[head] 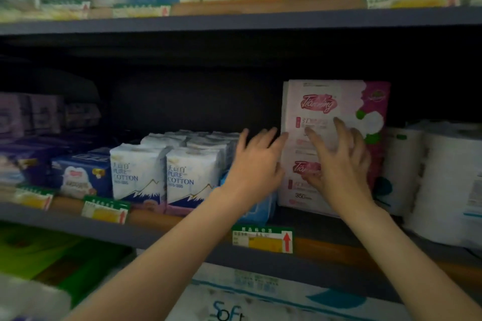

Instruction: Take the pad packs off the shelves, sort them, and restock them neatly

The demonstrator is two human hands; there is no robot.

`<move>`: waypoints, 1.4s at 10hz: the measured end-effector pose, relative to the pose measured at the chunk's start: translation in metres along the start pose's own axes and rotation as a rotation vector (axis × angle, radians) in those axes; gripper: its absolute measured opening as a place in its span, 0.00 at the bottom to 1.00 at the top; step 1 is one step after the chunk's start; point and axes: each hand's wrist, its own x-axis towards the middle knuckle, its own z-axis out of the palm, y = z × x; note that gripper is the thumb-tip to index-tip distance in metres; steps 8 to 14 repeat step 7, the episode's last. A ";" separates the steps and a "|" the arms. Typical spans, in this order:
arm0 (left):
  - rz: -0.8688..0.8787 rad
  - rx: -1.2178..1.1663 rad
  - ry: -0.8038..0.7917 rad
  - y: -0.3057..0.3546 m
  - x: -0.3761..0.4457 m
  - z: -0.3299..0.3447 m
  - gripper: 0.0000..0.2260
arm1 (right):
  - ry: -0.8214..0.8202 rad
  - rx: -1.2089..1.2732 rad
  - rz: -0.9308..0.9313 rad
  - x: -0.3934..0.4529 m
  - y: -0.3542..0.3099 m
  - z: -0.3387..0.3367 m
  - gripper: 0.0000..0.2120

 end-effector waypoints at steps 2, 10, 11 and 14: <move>-0.117 0.172 0.097 -0.085 -0.048 -0.023 0.23 | -0.053 -0.033 0.102 0.003 -0.007 0.010 0.41; -0.326 0.160 -0.229 -0.126 -0.074 -0.035 0.25 | -0.373 0.300 -0.306 -0.009 -0.159 -0.018 0.30; -0.326 0.160 -0.229 -0.126 -0.074 -0.035 0.25 | -0.373 0.300 -0.306 -0.009 -0.159 -0.018 0.30; -0.326 0.160 -0.229 -0.126 -0.074 -0.035 0.25 | -0.373 0.300 -0.306 -0.009 -0.159 -0.018 0.30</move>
